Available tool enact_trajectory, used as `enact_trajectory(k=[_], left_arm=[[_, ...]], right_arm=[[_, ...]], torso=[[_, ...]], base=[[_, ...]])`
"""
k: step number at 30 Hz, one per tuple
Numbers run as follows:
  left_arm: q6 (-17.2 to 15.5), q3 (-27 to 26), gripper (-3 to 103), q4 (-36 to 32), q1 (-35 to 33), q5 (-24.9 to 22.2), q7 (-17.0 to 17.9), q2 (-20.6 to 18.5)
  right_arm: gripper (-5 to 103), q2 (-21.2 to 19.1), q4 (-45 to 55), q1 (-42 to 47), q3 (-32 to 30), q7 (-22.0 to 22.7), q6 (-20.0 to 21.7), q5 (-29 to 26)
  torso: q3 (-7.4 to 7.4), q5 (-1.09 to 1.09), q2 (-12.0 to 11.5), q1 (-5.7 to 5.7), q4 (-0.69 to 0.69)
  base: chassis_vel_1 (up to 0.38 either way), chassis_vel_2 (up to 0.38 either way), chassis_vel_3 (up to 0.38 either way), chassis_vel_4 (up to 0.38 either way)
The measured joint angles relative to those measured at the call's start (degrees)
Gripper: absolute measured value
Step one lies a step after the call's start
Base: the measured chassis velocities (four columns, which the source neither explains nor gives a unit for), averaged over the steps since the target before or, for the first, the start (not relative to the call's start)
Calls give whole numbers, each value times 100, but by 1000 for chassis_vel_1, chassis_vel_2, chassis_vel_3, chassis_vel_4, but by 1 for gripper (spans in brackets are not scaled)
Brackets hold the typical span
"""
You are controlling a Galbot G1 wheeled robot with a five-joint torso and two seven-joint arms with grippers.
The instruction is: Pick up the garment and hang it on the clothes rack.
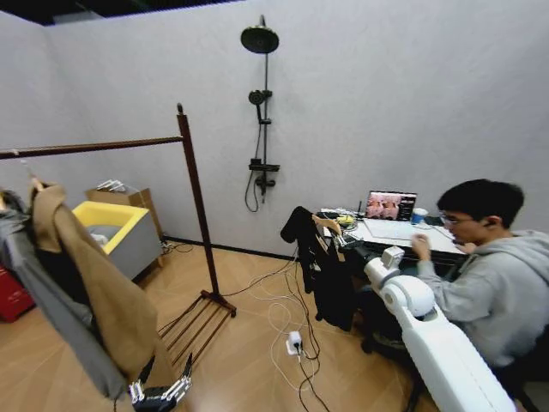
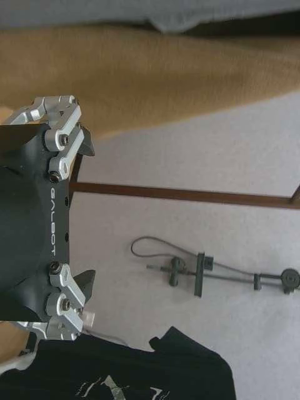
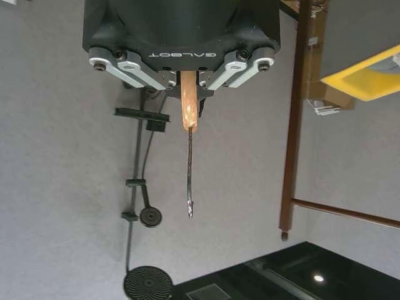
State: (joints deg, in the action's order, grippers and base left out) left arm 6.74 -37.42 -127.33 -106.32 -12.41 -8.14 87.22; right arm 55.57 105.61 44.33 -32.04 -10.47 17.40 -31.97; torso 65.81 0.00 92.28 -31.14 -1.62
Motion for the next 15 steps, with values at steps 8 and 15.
enact_trajectory(k=[8, 15], left_arm=[[0, 0, 100, 0, 0, 0, 0, 0], [0, 1, 100, 0, 0, 0, 0, 0]], right_arm=[[10, -36, -14, -117, 47, -5, 23, -46], [10, -37, -44, -139, 55, -21, 12, -59]], torso=[[0, 0, 0, 0, 0], [-1, 0, 1, 2, -1]], base=[[124, 126, 131, 123], [73, 172, 183, 81]])
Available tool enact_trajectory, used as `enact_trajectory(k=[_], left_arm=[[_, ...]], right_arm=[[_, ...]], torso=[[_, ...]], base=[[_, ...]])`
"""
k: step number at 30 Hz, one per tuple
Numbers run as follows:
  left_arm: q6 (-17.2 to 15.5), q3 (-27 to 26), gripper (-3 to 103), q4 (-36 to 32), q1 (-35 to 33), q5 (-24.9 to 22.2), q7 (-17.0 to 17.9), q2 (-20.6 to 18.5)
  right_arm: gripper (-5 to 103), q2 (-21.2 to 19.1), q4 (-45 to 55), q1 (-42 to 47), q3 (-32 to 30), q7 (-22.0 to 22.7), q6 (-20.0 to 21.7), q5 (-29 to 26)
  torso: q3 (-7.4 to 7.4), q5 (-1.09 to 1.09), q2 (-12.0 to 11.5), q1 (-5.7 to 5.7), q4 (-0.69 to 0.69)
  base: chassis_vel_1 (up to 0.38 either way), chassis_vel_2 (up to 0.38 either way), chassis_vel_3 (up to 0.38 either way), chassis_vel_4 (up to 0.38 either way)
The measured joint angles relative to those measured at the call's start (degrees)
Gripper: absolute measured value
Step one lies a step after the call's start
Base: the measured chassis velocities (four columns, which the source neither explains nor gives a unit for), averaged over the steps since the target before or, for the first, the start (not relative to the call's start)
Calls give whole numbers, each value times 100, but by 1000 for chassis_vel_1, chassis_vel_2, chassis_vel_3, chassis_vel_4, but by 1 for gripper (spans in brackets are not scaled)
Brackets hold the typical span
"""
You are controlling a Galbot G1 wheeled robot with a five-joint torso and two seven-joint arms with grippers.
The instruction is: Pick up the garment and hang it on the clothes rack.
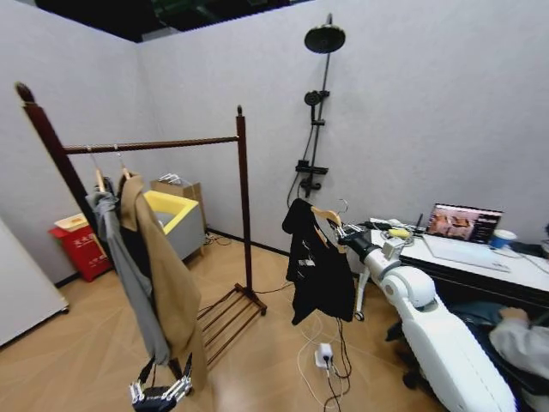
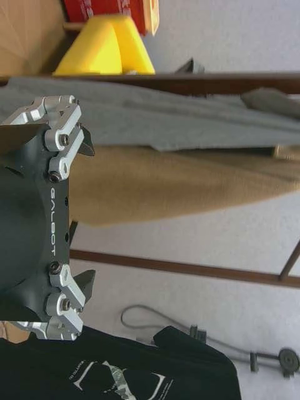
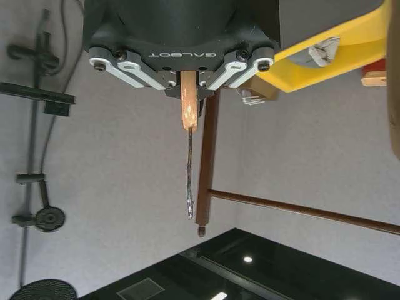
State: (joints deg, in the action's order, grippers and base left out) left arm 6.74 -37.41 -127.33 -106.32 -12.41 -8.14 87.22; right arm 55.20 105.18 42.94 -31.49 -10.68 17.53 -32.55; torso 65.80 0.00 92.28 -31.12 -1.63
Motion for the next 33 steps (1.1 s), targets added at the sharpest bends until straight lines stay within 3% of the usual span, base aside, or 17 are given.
enact_trajectory(k=[19, 27, 33], left_arm=[[0, 0, 100, 0, 1, 0, 0, 0], [0, -1, 100, 0, 0, 0, 0, 0], [0, 0, 100, -1, 0, 0, 0, 0]], right_arm=[[10, -99, 965, -29, 202, 237, 304, -336], [10, -301, 457, -1354, 919, 680, 501, -693], [10, -244, -54, -2342, 1388, 960, 758, -727]], torso=[[2, 1, -3, -7, 1], [0, 1, 0, 1, 6], [0, 1, 0, 0, -1]], base=[[-32, 268, 283, -22], [141, 118, 108, 129], [57, 24, -8, 40]])
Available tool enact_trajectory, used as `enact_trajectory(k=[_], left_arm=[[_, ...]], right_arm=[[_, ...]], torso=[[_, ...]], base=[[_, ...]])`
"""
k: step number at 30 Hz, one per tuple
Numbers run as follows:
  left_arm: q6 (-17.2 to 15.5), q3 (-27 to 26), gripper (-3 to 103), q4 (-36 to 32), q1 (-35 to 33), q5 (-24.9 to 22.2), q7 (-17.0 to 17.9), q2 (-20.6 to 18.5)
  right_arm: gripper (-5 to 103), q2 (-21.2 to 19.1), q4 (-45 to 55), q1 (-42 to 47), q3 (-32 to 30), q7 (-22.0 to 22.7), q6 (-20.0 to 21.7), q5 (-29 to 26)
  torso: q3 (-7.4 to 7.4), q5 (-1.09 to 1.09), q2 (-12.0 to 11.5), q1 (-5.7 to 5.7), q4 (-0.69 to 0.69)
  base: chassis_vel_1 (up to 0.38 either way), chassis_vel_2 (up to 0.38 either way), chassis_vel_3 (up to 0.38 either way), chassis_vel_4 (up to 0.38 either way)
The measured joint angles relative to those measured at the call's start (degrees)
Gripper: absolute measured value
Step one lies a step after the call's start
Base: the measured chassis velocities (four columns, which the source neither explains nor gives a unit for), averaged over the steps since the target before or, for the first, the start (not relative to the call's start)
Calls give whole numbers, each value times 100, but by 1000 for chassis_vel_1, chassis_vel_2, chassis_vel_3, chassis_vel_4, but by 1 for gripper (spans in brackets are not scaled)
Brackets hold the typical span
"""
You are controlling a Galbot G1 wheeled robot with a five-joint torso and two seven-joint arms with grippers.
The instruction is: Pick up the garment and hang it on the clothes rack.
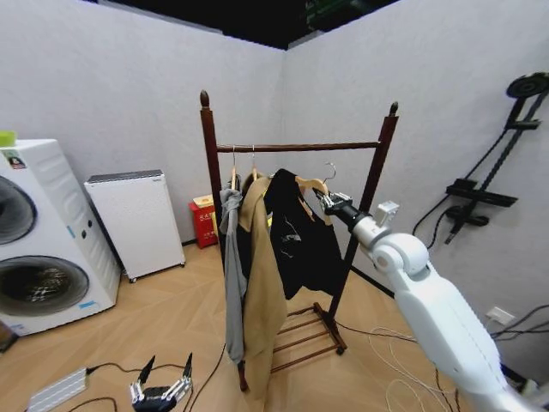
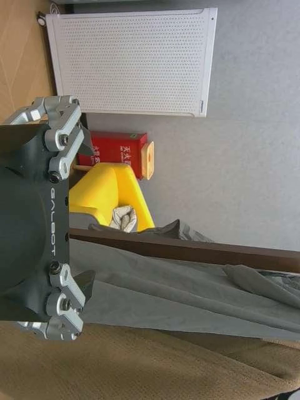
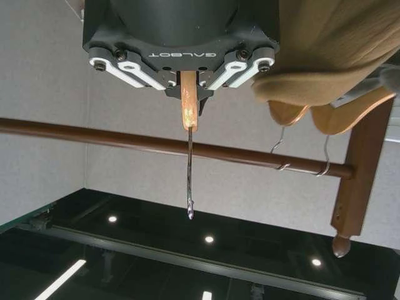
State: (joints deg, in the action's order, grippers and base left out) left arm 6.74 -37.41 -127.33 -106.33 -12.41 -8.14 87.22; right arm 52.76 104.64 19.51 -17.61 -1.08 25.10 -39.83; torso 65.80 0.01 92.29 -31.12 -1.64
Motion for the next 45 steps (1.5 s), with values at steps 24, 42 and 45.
enact_trajectory(k=[24, 42, 45], left_arm=[[0, 0, 100, 0, 0, 0, -1, 0], [0, 0, 100, 0, 0, 0, -1, 0], [0, 0, 100, 0, 0, 0, -1, 0]], right_arm=[[10, 1615, -2532, -2463, 1921, 164, -18, 484], [10, 1833, -2973, -2891, 2042, 981, 1003, -89], [10, 1802, -2928, -2887, 2030, 1061, 1166, -211]], torso=[[2, 0, -2, -4, 3], [1, -1, -2, -2, 2], [1, -1, -2, -3, 2]], base=[[0, 0, 0, 0], [0, 0, 0, 0], [0, 0, 0, 0]])
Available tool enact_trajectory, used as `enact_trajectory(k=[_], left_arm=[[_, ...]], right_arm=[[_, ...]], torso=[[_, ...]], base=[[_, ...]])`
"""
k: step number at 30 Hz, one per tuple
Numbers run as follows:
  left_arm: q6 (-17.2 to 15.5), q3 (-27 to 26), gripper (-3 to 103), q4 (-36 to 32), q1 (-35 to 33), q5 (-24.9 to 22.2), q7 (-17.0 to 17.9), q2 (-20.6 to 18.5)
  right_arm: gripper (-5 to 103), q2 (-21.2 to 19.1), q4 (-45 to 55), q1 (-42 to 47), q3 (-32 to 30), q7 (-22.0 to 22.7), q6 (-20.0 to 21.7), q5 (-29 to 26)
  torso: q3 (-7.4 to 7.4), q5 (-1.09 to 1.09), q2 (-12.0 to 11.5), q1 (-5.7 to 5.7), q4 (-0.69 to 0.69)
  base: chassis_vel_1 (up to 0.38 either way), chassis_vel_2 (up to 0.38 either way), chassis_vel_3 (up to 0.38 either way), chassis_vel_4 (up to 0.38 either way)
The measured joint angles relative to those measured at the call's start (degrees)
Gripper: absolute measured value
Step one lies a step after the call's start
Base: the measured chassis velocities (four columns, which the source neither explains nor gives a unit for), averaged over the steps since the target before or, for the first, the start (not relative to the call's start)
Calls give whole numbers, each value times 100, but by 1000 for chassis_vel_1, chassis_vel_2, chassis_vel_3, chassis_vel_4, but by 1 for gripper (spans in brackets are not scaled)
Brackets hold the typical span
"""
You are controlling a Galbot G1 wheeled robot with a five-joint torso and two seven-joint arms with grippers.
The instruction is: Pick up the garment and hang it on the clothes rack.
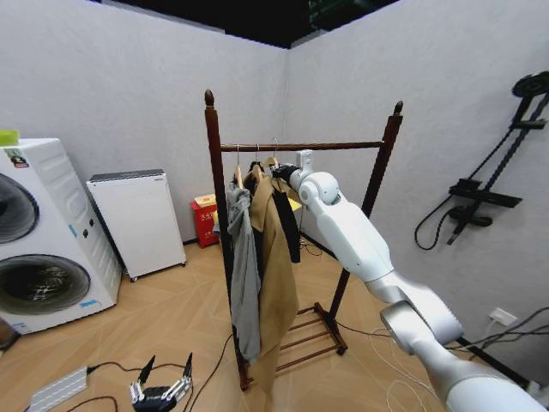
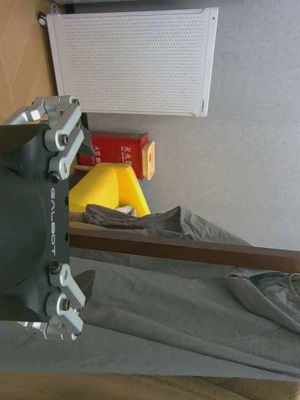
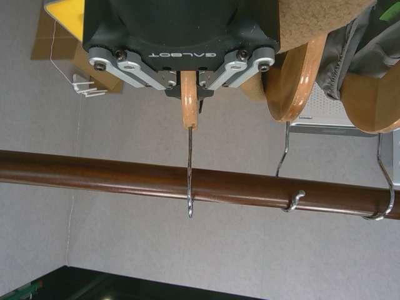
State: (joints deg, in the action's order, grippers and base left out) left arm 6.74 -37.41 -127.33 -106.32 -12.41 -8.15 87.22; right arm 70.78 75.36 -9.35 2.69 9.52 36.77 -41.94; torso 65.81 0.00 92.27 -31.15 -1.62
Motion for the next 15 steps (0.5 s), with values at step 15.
enact_trajectory(k=[15], left_arm=[[0, 0, 100, 0, 0, 0, -1, 0]], right_arm=[[42, -324, 589, 538, -312, 2, -509, -437]], torso=[[0, 0, 0, 0, 4]], base=[[0, 0, 0, 0]])
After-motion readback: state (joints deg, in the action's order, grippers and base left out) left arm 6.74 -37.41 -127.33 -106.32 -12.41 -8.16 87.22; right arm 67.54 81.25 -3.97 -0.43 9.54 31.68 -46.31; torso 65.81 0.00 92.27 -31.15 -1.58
